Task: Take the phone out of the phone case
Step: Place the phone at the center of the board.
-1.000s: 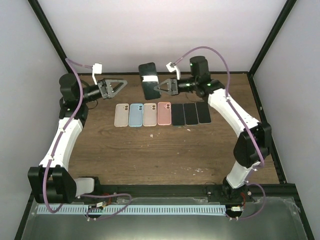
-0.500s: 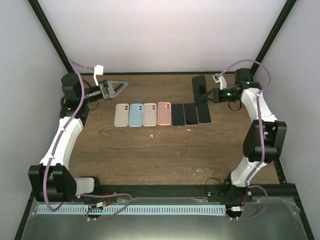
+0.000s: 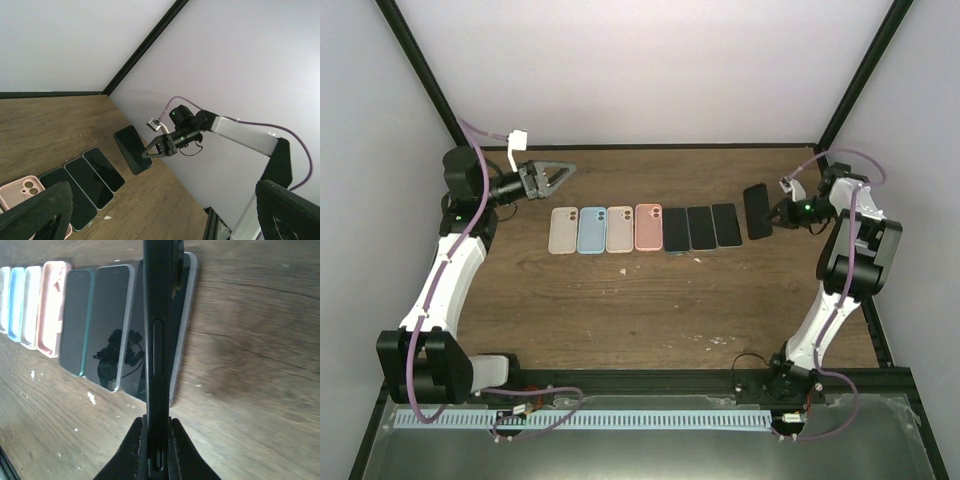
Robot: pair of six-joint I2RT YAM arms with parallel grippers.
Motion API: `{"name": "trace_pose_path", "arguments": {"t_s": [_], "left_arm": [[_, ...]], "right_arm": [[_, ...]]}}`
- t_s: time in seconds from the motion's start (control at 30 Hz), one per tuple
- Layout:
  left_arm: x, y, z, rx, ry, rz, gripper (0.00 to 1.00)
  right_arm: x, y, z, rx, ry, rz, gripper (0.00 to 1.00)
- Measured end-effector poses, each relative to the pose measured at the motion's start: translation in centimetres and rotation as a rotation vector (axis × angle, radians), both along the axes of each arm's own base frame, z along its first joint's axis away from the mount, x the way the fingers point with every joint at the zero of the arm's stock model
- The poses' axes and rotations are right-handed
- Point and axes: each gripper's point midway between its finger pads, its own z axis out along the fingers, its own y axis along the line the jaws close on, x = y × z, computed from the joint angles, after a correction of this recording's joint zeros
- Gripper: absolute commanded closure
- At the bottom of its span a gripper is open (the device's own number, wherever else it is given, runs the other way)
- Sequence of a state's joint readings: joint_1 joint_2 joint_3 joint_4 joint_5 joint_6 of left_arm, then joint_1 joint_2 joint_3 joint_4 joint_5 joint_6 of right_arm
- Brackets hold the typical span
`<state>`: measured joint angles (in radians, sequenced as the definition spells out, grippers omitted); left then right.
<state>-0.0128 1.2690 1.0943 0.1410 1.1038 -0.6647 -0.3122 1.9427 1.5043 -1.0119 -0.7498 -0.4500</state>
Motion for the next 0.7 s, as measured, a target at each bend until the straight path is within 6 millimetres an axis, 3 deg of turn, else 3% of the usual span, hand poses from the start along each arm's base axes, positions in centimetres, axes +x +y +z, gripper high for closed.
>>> {"name": "trace_pose_path", "arguments": {"t_s": [0.13, 0.27, 0.7], "left_arm": [[0.0, 0.0, 0.0, 0.000, 0.000, 0.000, 0.00], [0.0, 0.0, 0.0, 0.000, 0.001, 0.000, 0.00], [0.2, 0.0, -0.2, 0.000, 0.006, 0.000, 0.00]], "right_arm": [[0.6, -2.6, -2.2, 0.015, 0.059, -0.036, 0.99], [0.8, -3.8, -3.7, 0.034, 0.101, -0.050, 0.99], [1.7, -3.1, -5.6, 0.149, 0.173, -0.031, 0.91]]}}
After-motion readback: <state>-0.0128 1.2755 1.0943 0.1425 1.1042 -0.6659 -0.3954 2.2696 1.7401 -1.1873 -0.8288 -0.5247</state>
